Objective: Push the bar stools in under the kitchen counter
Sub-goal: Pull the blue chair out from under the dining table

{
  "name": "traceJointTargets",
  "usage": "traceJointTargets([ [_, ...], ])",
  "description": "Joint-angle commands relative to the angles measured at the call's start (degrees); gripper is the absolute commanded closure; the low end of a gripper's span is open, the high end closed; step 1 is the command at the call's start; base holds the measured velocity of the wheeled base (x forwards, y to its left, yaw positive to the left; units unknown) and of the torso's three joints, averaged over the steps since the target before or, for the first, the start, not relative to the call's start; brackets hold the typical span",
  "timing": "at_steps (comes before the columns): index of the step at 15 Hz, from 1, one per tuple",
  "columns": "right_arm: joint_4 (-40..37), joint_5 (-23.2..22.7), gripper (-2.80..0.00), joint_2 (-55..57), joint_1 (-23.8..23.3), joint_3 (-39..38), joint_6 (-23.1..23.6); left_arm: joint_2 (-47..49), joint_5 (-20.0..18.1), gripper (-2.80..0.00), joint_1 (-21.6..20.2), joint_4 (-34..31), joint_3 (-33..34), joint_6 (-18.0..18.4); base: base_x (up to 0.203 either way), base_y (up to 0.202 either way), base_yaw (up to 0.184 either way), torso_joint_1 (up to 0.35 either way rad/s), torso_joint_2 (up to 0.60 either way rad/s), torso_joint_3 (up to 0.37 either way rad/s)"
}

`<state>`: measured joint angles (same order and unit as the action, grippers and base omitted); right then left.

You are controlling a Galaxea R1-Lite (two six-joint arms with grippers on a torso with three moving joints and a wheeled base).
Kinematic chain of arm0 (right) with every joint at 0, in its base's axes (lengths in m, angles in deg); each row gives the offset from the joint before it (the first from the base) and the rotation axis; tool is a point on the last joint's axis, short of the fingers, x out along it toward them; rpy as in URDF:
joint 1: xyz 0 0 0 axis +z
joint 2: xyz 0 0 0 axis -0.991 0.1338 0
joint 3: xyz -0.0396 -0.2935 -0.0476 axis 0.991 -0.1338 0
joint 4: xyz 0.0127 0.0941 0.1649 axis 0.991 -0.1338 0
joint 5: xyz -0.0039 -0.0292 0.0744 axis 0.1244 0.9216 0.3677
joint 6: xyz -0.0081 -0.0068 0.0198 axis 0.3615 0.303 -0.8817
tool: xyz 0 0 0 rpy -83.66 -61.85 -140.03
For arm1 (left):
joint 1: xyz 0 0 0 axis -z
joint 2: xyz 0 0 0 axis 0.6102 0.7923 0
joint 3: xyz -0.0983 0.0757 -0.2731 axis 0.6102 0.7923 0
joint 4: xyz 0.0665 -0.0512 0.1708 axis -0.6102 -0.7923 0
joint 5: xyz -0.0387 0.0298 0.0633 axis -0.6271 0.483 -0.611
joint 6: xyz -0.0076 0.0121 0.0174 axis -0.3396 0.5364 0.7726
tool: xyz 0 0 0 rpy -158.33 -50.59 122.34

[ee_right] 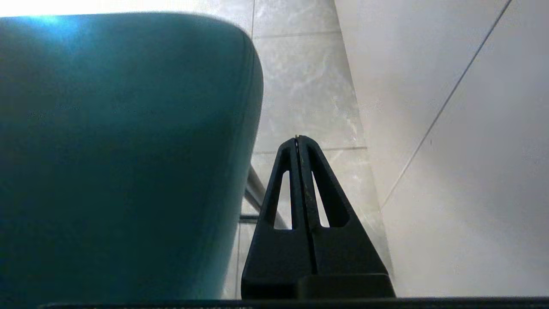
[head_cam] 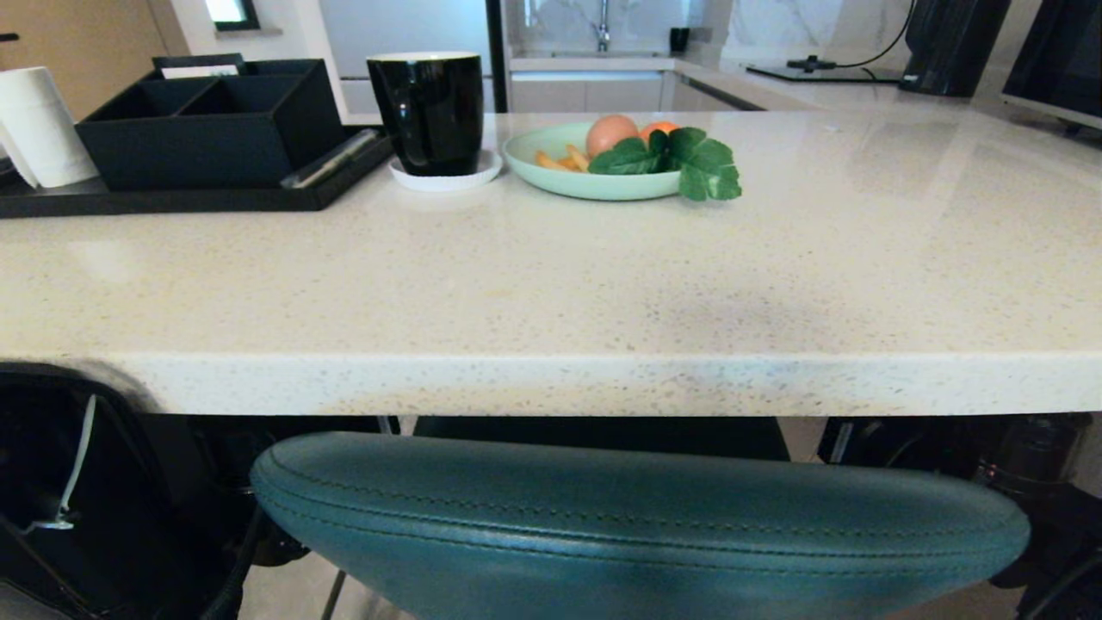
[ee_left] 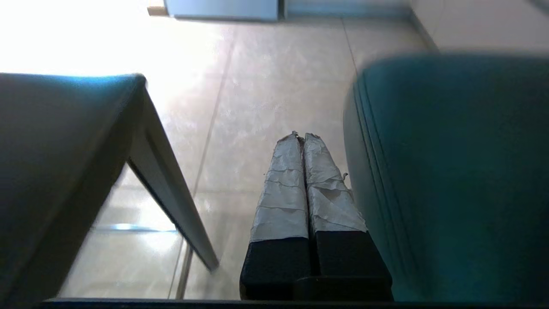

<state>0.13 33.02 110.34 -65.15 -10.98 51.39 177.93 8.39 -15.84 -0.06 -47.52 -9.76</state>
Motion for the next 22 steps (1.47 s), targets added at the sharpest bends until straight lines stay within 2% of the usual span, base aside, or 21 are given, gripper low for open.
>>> traceJointTargets([
  [1,0.48,0.10,0.00,0.13,-0.03,0.62,-0.16,0.03,0.13,0.00,-0.84,0.51,-1.56,-0.03,0.000,0.000,0.000,0.000,0.00,0.000],
  [8,0.39,1.15,0.00,0.04,-0.11,3.38,-1.21,0.04,0.21,0.00,-1.54,0.51,-5.79,0.23,0.000,0.000,0.000,0.000,0.00,0.000],
  [13,0.48,1.24,0.00,-0.04,0.53,3.29,-1.13,-0.05,0.39,0.00,-1.02,0.51,-5.79,0.41,0.000,0.000,0.000,0.000,0.00,0.000],
  [17,0.60,1.34,0.00,-0.39,3.14,0.79,-1.35,-0.54,0.68,0.00,4.12,0.51,-1.70,0.28,0.000,0.000,0.000,0.000,0.00,0.000],
  [19,1.57,2.02,0.00,-0.05,4.10,-0.90,-1.52,-0.10,2.63,0.00,7.10,0.51,-0.51,0.09,0.000,0.000,0.000,0.000,0.00,0.000],
  [22,1.62,2.12,0.00,-0.04,4.11,-1.54,-2.09,-0.23,2.94,0.00,7.42,0.51,-0.08,-0.02,0.000,0.000,0.000,0.000,0.00,0.000],
])
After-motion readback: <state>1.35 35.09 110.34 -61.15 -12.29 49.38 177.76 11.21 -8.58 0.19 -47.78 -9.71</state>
